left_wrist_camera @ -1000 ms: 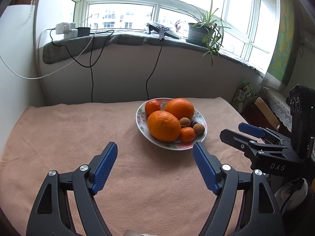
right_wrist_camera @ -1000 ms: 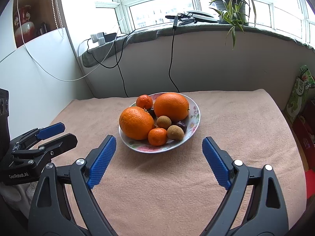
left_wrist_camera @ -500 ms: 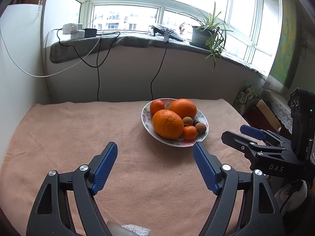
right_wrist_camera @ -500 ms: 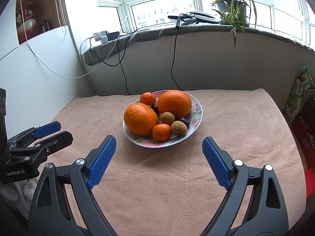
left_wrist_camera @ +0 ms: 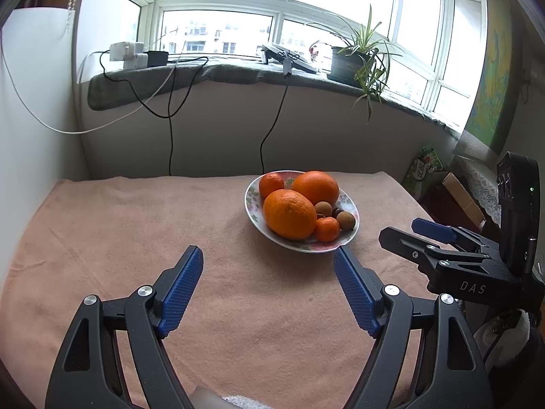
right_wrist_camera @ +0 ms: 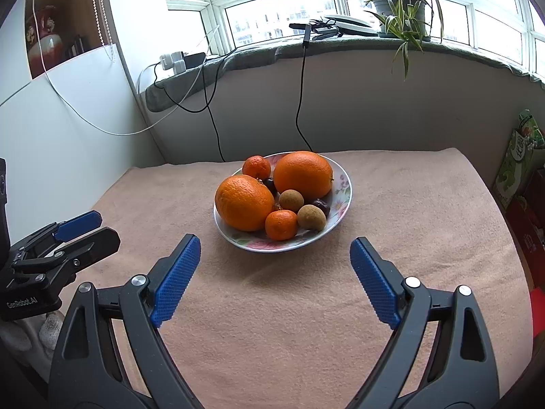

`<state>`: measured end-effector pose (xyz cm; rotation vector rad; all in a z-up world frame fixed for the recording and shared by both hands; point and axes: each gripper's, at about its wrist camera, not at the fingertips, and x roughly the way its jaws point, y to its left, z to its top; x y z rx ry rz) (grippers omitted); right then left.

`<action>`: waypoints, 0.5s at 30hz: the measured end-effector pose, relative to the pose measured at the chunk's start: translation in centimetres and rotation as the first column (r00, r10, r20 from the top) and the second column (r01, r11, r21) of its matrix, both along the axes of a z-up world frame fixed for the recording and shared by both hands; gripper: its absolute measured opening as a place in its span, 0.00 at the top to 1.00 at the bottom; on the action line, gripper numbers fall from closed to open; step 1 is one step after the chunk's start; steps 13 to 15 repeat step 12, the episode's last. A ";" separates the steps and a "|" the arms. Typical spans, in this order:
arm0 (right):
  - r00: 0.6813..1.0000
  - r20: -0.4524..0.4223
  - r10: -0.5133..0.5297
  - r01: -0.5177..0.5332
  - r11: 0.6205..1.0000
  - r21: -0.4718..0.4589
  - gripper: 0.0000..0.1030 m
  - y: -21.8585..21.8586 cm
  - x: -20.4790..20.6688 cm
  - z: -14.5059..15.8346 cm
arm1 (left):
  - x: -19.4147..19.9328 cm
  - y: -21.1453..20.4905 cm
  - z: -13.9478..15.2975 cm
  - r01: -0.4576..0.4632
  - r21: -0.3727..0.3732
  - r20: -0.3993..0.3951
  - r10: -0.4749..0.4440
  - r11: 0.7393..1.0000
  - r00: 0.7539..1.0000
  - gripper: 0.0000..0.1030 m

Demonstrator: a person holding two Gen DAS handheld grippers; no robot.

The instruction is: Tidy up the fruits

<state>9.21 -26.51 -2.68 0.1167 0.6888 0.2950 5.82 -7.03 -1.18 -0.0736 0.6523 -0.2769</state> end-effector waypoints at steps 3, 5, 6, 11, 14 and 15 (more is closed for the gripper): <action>1.000 -0.004 -0.001 0.001 1.000 0.006 0.11 -0.1 -0.1 -0.1 | 0.0 0.0 0.0 0.001 0.000 0.001 -0.001 1.000 1.000 0.23; 1.000 -0.005 -0.004 0.004 1.000 0.003 0.11 0.0 -0.1 -0.2 | 0.0 0.0 0.0 0.005 0.000 0.003 -0.005 1.000 1.000 0.23; 1.000 -0.007 -0.006 0.006 1.000 0.003 0.11 0.0 -0.2 -0.2 | -0.1 -0.1 -0.1 0.007 0.002 0.007 -0.007 1.000 1.000 0.23; 1.000 -0.014 -0.015 0.016 1.000 0.006 0.11 -0.1 -0.3 -0.4 | -0.1 -0.1 -0.1 0.008 0.006 0.011 -0.008 1.000 1.000 0.23; 1.000 -0.016 -0.019 0.019 1.000 0.005 0.11 -0.2 -0.2 -0.5 | -0.2 -0.1 -0.1 0.009 0.007 0.010 -0.009 1.000 1.000 0.23; 1.000 -0.016 -0.019 0.019 1.000 0.005 0.11 -0.2 -0.2 -0.5 | -0.2 -0.1 -0.1 0.009 0.007 0.010 -0.009 1.000 1.000 0.23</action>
